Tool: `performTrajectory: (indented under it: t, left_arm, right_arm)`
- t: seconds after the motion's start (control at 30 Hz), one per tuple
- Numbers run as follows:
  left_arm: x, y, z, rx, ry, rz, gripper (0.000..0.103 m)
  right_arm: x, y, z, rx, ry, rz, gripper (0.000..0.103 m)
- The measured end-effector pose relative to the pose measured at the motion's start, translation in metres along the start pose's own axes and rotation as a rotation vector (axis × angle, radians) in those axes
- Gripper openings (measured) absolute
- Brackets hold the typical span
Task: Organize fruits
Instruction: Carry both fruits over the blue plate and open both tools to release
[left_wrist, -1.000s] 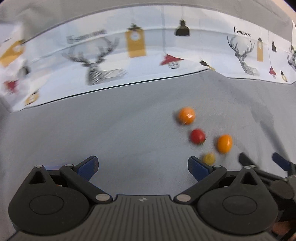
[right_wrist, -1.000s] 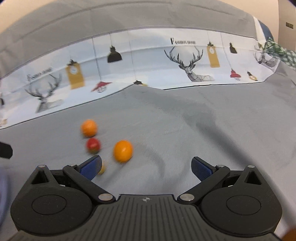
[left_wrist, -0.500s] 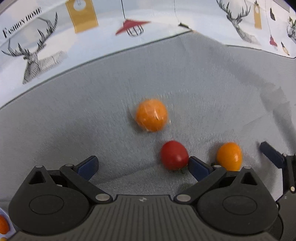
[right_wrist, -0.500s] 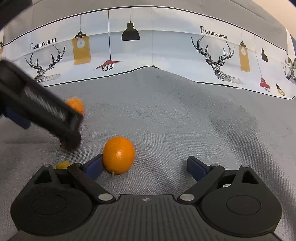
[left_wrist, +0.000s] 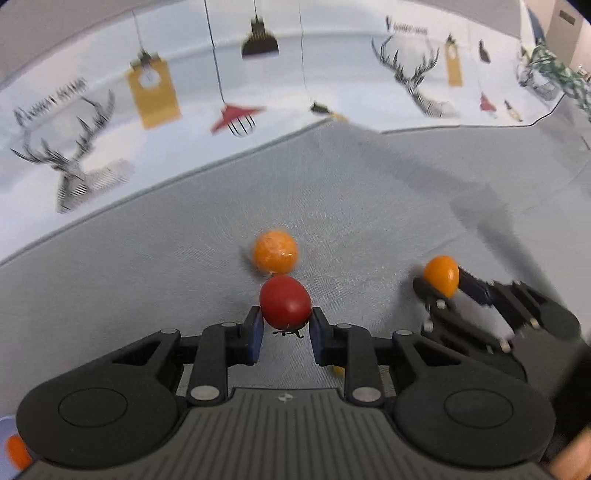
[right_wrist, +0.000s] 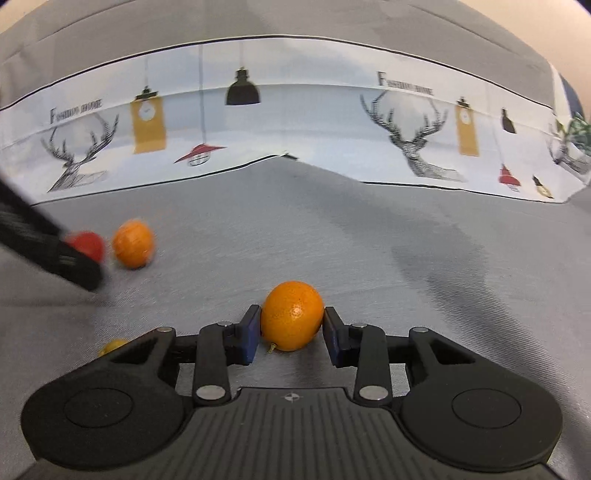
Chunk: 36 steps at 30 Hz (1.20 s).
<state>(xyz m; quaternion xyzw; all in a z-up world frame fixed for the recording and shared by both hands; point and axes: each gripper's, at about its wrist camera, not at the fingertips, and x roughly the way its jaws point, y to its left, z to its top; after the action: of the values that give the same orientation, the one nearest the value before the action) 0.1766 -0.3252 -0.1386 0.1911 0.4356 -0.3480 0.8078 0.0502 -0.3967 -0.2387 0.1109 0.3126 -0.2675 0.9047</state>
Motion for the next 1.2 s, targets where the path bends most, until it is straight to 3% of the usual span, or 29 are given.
performTrajectory:
  t: [0.13,0.27,0.43,0.63,0.9,1.2]
  left_arm:
    - [-0.064,0.007,-0.021,-0.035,-0.035,0.002,0.029]
    - [-0.137,0.018,-0.057,-0.029,-0.092,0.046,0.029]
    - [-0.217,0.039,-0.107,-0.055,-0.129,0.092,0.029]
    - [-0.288,0.067,-0.165,-0.115,-0.168,0.146,0.029]
    - [-0.351,0.102,-0.234,-0.192,-0.219,0.190,0.029]
    - [-0.386,0.127,-0.276,-0.274,-0.266,0.206,0.029]
  right_arm:
    - [-0.017,-0.004,0.003,0.001,-0.041,-0.032,0.037]
    - [-0.066,-0.001,0.016,0.033,-0.105,-0.010,0.037]
    - [-0.156,0.019,0.026,0.018,-0.167,0.144,0.037]
    - [-0.248,0.060,0.025,-0.028,-0.162,0.356,0.037]
    - [-0.327,0.125,0.005,-0.126,-0.096,0.533,0.037]
    - [-0.371,0.166,-0.015,-0.247,-0.080,0.566,0.037]
